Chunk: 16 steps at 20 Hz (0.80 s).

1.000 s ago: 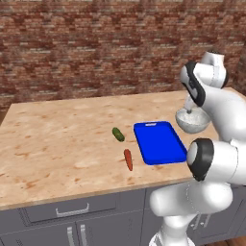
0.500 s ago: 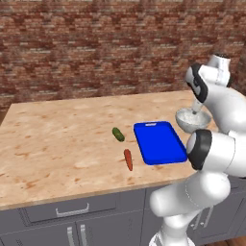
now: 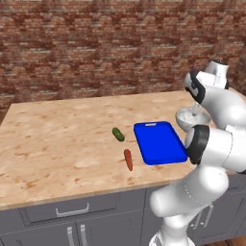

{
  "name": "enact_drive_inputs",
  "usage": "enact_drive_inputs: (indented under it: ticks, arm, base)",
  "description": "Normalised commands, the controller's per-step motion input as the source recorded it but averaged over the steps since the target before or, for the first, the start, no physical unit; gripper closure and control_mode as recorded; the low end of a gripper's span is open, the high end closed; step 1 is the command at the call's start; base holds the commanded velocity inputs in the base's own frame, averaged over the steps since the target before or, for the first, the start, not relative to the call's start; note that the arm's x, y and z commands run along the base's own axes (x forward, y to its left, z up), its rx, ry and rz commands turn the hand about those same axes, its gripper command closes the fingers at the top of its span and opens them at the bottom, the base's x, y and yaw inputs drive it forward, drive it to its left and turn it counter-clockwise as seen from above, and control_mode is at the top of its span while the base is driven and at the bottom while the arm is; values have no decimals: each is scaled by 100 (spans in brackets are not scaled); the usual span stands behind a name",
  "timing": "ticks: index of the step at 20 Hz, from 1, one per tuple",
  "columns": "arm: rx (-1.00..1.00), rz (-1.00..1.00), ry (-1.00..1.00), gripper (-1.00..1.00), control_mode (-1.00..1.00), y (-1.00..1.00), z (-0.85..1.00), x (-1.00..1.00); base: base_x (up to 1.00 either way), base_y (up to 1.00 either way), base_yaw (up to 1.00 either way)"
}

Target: Place the two vegetables and bowl onto the tray for setting up a vegetable dip station.

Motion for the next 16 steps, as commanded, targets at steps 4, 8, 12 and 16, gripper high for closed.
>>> enact_drive_inputs:
  ticks: [4,8,12,16]
  arm:
    - [-16,-7,0,-100,-100,0,-24,32]
    - [-12,-9,0,-100,-100,0,-24,27]
    - [-4,-9,0,-100,-100,-2,-24,22]
    - [0,-10,0,-100,-100,-3,-21,19]
  base:
    - [0,0,0]
    - [0,0,0]
    - [0,0,0]
    - [0,0,0]
